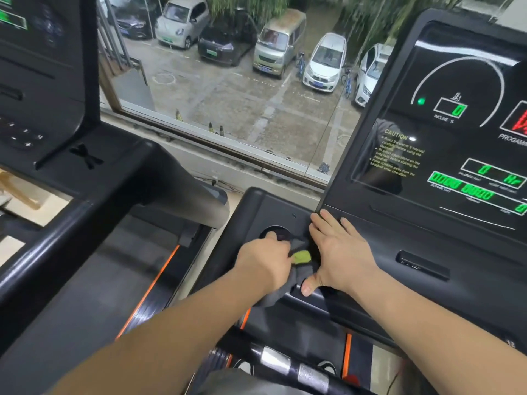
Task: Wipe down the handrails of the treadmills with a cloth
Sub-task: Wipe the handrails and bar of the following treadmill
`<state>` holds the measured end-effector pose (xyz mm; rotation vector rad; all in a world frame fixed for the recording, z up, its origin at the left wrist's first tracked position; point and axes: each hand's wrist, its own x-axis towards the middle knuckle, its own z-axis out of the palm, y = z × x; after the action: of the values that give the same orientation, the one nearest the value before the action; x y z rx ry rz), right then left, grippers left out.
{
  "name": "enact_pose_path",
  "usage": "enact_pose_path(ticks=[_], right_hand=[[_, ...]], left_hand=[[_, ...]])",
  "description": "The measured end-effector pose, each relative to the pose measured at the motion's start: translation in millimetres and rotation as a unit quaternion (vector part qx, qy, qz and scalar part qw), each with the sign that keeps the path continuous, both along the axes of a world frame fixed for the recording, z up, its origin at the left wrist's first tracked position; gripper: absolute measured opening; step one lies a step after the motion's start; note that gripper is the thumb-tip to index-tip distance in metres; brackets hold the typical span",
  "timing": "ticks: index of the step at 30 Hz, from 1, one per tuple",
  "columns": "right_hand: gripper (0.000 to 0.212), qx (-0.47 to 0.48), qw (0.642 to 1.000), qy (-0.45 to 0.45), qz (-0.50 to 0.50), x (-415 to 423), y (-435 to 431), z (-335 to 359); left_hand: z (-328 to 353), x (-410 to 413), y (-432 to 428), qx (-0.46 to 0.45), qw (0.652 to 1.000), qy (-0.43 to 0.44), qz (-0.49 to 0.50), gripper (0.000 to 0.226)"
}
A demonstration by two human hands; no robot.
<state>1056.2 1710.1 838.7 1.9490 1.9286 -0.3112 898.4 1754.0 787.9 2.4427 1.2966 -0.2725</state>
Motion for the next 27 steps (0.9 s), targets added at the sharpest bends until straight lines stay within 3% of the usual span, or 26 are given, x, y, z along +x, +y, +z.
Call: enact_pose_path(ticks=[3, 8, 11, 14, 16, 23, 27], right_hand=[[0.149, -0.011, 0.999, -0.036, 0.021, -3, 5, 3], [0.153, -0.012, 1.0, 0.006, 0.012, 2, 8, 2], [0.154, 0.001, 0.999, 0.042, 0.001, 7, 4, -2], [0.159, 0.019, 0.997, 0.07, -0.019, 11, -1, -6], [0.163, 0.04, 0.995, 0.087, -0.04, 13, -4, -8], [0.168, 0.061, 0.986, 0.14, -0.06, 14, -5, -5], [0.167, 0.061, 0.988, 0.129, -0.06, 14, -7, -7]], left_hand=[[12, -39, -1, 0.054, 0.997, -0.005, -0.05, 0.028], [35, -70, 39, 0.218, 0.961, -0.12, 0.124, 0.024], [16, -59, 37, 0.18, 0.961, -0.144, 0.15, 0.024], [-17, -39, 8, 0.154, 0.986, -0.021, 0.056, 0.052], [-21, -31, 11, 0.149, 0.987, -0.013, 0.052, 0.064], [-23, 21, 72, 0.102, 0.99, -0.084, 0.048, 0.055], [-30, 58, 76, 0.07, 0.991, -0.115, -0.013, 0.046]])
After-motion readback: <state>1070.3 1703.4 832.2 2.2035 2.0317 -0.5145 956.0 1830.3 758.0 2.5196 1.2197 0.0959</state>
